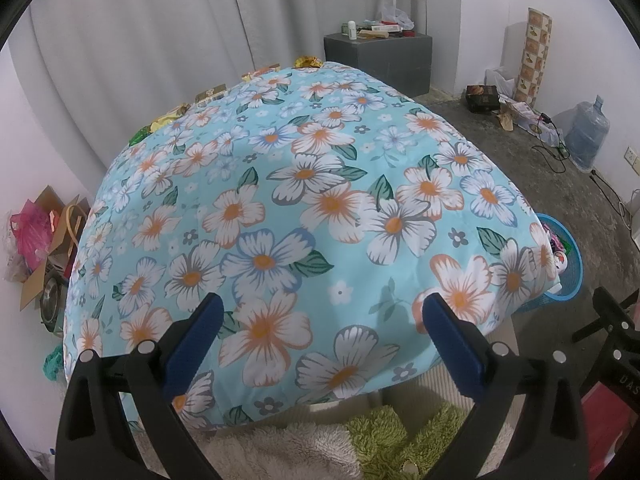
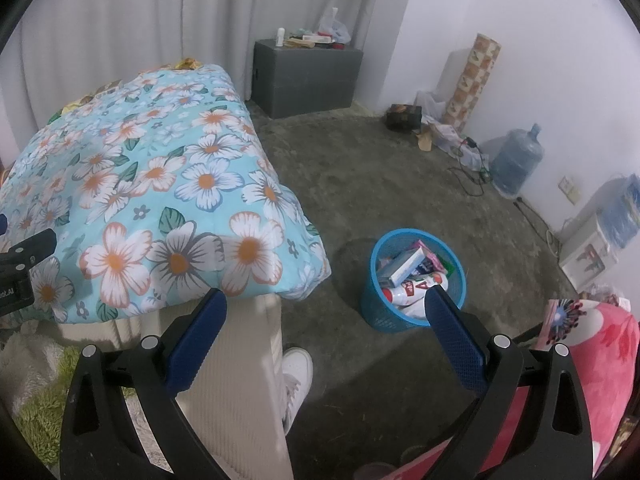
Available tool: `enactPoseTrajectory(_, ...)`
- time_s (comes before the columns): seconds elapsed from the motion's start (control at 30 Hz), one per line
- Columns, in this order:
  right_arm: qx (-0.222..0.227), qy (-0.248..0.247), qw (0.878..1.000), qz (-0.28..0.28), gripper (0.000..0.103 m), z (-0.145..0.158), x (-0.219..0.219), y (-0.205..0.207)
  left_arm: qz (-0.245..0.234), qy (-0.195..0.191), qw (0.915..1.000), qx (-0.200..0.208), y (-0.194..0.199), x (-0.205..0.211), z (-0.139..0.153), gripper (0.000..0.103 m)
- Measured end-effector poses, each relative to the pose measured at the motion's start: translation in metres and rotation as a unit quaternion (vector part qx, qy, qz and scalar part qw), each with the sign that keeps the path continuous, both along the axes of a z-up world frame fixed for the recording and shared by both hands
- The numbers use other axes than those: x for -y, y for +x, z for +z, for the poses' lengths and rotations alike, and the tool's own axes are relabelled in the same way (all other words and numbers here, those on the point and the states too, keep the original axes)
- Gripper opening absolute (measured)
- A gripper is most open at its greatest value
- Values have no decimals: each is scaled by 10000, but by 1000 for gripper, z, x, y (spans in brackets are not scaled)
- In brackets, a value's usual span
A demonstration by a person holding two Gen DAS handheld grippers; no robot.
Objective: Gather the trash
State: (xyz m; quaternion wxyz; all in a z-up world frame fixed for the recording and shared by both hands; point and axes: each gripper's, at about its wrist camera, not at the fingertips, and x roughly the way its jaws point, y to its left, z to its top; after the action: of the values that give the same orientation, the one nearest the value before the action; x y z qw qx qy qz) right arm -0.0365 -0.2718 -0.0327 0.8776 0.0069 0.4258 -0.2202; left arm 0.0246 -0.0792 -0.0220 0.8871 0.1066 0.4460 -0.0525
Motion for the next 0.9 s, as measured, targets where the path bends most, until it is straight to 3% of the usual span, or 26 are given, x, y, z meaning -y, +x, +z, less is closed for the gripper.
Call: enactPoseTrajectory(0.9,-1,-5,10000,-24,95,-1,-2,-1,-2,3,10000,-19,2,-1,0,98)
